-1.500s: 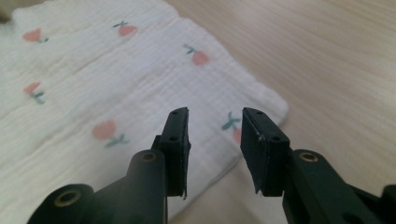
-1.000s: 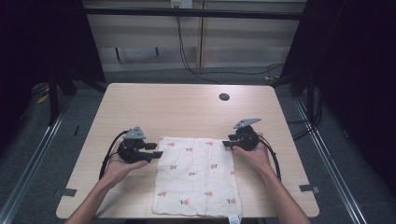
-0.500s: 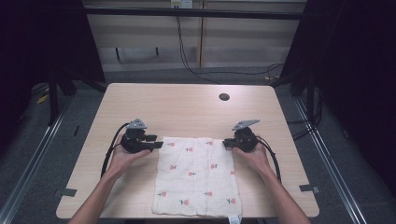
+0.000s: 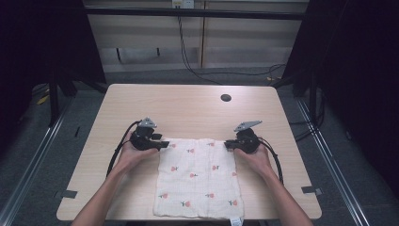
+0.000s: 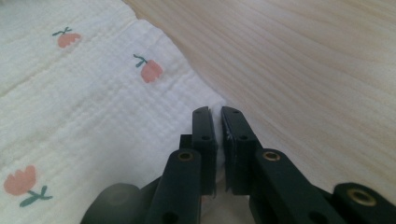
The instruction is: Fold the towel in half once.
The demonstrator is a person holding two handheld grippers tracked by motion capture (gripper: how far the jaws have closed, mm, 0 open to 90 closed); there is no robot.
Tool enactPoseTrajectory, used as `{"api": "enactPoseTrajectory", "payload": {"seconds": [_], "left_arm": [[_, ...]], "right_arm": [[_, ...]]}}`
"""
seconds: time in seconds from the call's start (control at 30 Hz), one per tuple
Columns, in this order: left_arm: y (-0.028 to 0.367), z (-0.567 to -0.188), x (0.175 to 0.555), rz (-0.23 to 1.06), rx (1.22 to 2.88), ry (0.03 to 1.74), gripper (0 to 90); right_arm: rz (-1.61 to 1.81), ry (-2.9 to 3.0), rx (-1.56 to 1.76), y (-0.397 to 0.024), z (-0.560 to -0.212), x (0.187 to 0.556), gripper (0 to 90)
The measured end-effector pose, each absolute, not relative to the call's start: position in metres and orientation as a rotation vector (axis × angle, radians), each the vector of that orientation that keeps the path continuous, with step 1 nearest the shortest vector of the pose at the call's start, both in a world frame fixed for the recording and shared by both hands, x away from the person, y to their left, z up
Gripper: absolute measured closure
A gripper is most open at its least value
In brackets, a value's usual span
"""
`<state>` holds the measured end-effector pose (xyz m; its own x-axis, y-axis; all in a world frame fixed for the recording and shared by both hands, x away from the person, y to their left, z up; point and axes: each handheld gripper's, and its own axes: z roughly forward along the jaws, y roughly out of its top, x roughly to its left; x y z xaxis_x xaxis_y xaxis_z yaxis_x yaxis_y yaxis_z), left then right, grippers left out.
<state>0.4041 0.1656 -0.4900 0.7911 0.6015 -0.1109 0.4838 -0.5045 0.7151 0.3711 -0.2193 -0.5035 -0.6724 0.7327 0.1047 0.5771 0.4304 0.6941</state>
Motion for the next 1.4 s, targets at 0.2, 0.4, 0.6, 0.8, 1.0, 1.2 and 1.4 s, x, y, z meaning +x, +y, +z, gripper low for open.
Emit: {"api": "enactPoseTrajectory", "payload": {"seconds": [0.2,0.4,0.6,0.8,1.0,1.2,1.4], "left_arm": [[0.163,-0.497,0.406,0.185,2.241,0.796,43.5],[0.167,-0.502,0.41,0.201,2.24,0.802,40.6],[0.162,-0.502,0.408,0.218,2.242,0.774,45.9],[0.157,-0.501,0.403,0.228,2.27,0.718,58.2],[0.154,-0.499,0.399,0.192,2.301,0.662,74.9],[0.155,-0.501,0.398,0.143,2.26,0.698,85.7],[0.16,-0.5,0.401,0.089,2.206,0.73,85.9]], "right_arm": [[1.07,2.473,1.146,-0.219,-0.503,0.37,84.4],[1.074,2.482,1.14,-0.217,-0.503,0.369,84.4],[1.08,2.486,1.127,-0.217,-0.504,0.369,84.5],[1.078,2.486,1.129,-0.216,-0.503,0.368,84.5],[1.079,2.492,1.115,-0.215,-0.503,0.365,84.7],[1.096,2.485,1.145,-0.217,-0.504,0.365,85.3],[1.177,2.451,1.204,-0.226,-0.498,0.366,85.6]]}}
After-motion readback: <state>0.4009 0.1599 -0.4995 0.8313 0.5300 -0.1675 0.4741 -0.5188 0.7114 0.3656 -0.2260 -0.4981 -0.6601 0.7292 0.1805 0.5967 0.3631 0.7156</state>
